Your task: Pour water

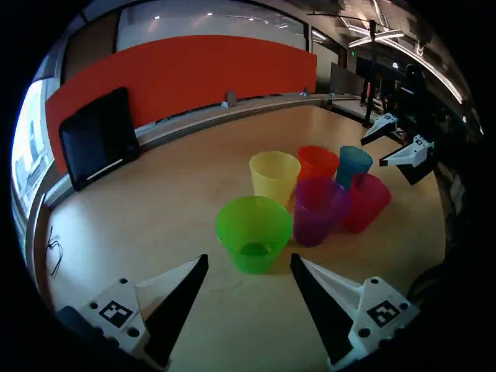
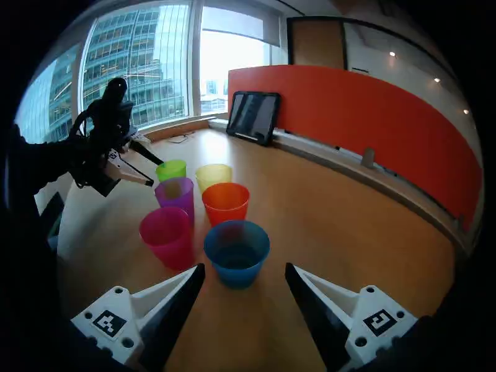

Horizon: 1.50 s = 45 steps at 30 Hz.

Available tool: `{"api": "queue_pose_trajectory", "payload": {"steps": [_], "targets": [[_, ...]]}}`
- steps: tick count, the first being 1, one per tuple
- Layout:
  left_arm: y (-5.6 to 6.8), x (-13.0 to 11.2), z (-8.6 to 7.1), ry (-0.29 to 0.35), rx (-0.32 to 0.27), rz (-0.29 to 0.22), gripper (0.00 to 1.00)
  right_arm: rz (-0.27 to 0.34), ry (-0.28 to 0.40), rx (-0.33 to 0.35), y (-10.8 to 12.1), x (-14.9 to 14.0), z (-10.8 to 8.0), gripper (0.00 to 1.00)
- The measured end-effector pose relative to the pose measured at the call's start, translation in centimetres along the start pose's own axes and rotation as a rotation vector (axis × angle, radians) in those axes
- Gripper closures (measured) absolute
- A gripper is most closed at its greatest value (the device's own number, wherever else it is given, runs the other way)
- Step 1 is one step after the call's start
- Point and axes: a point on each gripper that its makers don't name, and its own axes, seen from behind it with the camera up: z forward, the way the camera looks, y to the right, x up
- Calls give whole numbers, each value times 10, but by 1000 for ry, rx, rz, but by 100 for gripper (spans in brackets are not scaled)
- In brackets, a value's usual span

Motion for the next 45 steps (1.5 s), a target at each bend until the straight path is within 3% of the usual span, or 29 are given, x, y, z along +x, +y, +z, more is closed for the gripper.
{"api": "queue_pose_trajectory", "payload": {"steps": [21,36,42,45], "targets": [[2,12,24,5,-19,22,1,-1,-19,44,-10,-2,35,0],[3,22,34,21,-17,21,1,-1,-14,50,-12,5,42,0],[-6,19,35,13,16,22,13,-1,-13,47,-11,6,44,0],[-7,20,35,13,18,16,14,0,-13,49,-11,6,44,0]]}}
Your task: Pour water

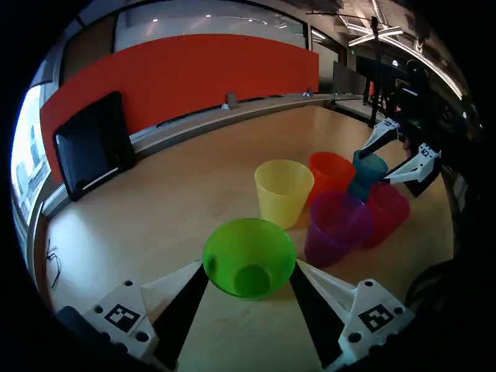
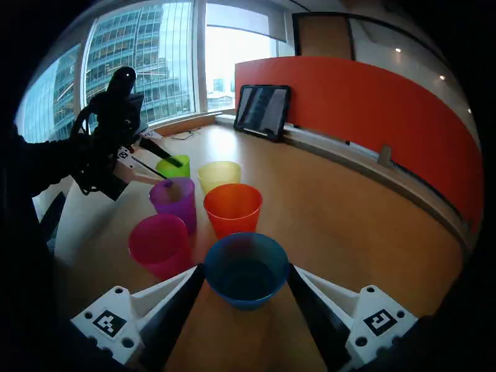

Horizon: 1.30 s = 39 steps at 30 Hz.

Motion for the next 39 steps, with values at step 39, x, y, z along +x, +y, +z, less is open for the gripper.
{"api": "queue_pose_trajectory", "payload": {"steps": [39], "targets": [[9,41,-52,155,41,-20,14,5,112,-72,-1,36,-28,7]]}}
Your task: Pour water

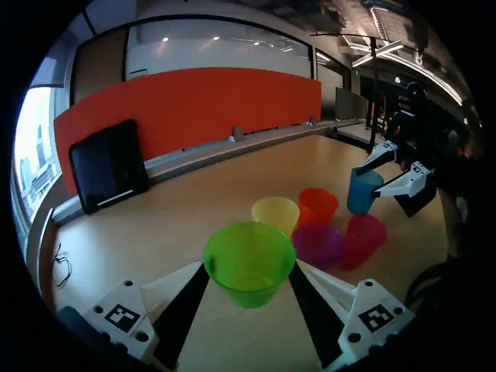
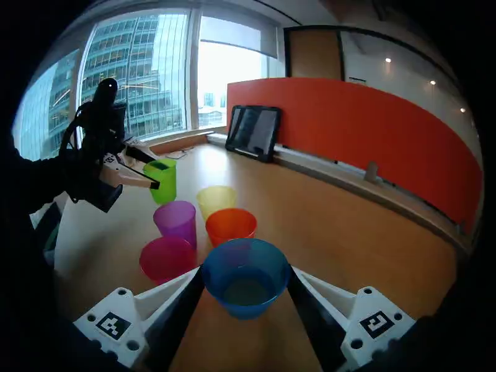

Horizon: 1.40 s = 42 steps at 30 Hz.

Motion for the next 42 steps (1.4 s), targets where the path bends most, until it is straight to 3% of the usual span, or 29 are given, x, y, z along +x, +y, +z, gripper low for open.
{"api": "queue_pose_trajectory", "payload": {"steps": [14,30,42], "targets": [[16,53,-46,147,17,17,14,-21,154,-32,-15,65,-41,7],[48,94,-90,290,-12,43,14,-42,298,-45,-37,122,-70,7],[64,107,-99,363,-36,40,14,-27,349,-36,-43,146,-78,7]]}}
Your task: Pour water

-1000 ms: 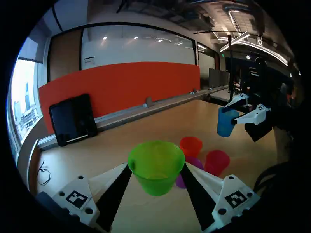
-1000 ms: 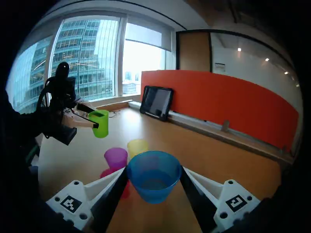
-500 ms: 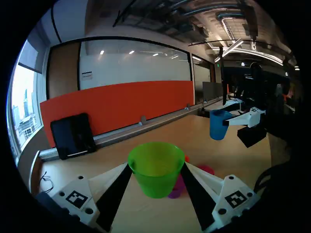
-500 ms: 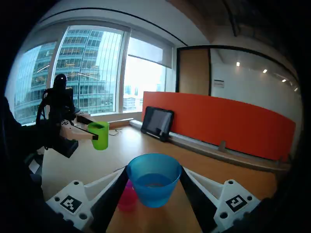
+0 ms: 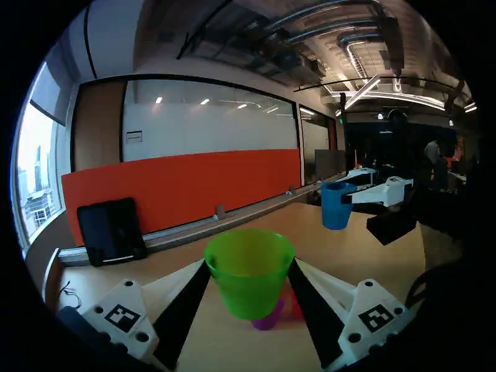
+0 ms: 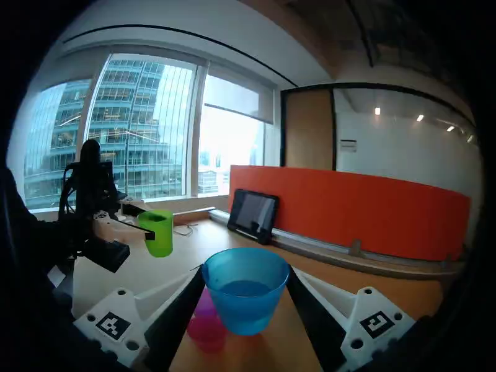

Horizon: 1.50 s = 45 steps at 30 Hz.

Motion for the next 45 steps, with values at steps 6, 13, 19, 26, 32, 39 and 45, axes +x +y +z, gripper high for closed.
{"api": "queue_pose_trajectory", "payload": {"steps": [6,13,19,26,32,39,45], "targets": [[5,6,1,28,-18,-9,14,0,1,3,1,3,1,7],[12,7,1,44,-33,-3,14,-10,2,14,0,7,2,6],[20,7,2,49,-48,-4,14,-40,8,28,-2,15,5,7],[33,0,7,48,-69,-9,14,-90,21,42,-5,29,10,6],[45,-3,11,53,-91,-22,14,-137,31,54,-7,41,15,7],[54,-8,16,53,-109,-26,14,-204,42,66,-11,56,22,7],[59,-10,19,46,-119,-23,14,-284,50,74,-16,69,29,7]]}}
